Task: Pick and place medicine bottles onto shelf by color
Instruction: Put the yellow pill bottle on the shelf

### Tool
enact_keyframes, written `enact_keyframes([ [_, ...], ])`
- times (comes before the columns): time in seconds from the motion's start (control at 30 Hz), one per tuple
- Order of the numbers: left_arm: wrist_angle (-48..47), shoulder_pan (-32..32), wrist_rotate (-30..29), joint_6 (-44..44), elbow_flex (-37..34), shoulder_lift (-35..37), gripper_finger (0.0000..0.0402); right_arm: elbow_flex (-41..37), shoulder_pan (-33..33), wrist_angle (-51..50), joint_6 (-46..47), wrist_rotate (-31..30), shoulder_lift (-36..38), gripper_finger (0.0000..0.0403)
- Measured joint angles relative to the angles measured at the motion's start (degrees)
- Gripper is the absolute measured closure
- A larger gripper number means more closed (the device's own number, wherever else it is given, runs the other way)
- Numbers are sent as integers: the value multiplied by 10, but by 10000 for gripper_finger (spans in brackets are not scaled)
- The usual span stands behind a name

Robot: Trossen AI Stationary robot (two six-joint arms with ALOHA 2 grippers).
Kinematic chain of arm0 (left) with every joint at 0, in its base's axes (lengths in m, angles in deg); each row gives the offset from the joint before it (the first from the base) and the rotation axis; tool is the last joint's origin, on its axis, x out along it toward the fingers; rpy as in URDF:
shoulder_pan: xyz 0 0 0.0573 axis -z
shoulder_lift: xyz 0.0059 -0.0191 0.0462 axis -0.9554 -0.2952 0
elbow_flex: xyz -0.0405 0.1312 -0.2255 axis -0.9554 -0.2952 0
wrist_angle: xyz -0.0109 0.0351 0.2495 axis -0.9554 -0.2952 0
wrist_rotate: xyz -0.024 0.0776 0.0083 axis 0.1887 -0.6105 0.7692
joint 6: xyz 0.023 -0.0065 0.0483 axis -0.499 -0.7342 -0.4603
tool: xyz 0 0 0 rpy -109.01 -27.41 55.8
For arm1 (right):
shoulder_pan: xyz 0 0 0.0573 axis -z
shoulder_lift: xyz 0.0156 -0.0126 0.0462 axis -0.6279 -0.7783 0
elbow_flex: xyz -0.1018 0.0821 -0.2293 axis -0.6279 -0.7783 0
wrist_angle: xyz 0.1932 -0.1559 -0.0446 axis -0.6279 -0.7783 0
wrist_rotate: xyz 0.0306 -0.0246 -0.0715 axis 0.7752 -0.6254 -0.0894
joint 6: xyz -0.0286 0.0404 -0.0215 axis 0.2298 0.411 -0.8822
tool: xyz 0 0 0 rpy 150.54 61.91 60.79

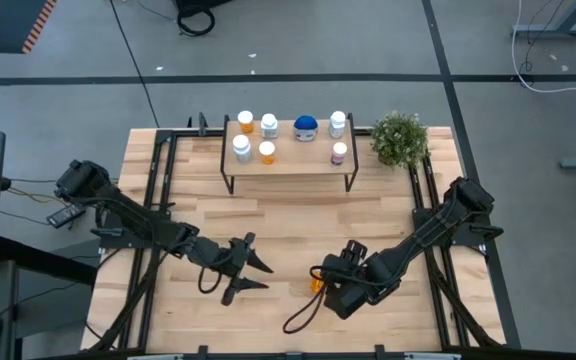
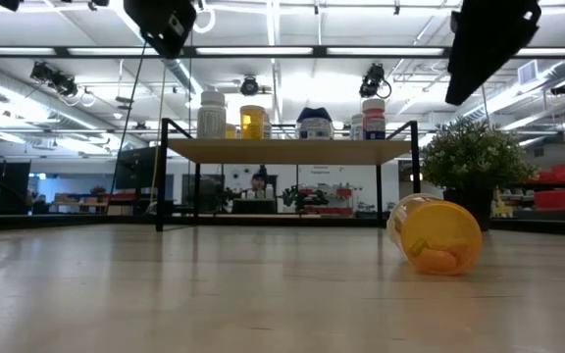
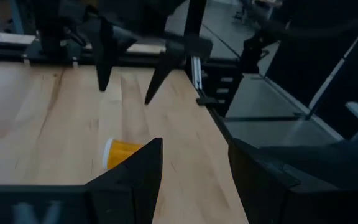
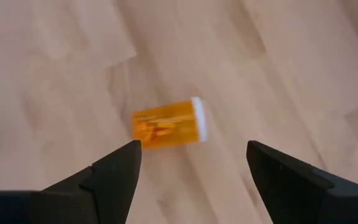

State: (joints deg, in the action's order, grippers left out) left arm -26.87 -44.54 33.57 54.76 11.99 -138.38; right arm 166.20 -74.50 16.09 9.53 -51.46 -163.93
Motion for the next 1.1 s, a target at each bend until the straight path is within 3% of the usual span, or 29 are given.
enact_keyframes([
  [0.13, 45, -5, -1, 0, 12, -32, 212, -24, -9, 8, 25, -21, 0, 102],
  [0.57, 43, -2, -1, -7, 142, -190, 212, -56, -13, 30, 36, -52, 0, 103],
  [0.73, 37, -2, -2, 102, 194, -262, 212, -60, -19, 24, 58, -23, 0, 107],
  [0.93, -76, -25, -31, 201, 258, -313, 212, -60, -52, 21, 167, 106, 0, 109],
  [1.1, -271, -64, -30, 199, 349, -318, 212, -60, -107, 21, 219, 119, 0, 109],
])
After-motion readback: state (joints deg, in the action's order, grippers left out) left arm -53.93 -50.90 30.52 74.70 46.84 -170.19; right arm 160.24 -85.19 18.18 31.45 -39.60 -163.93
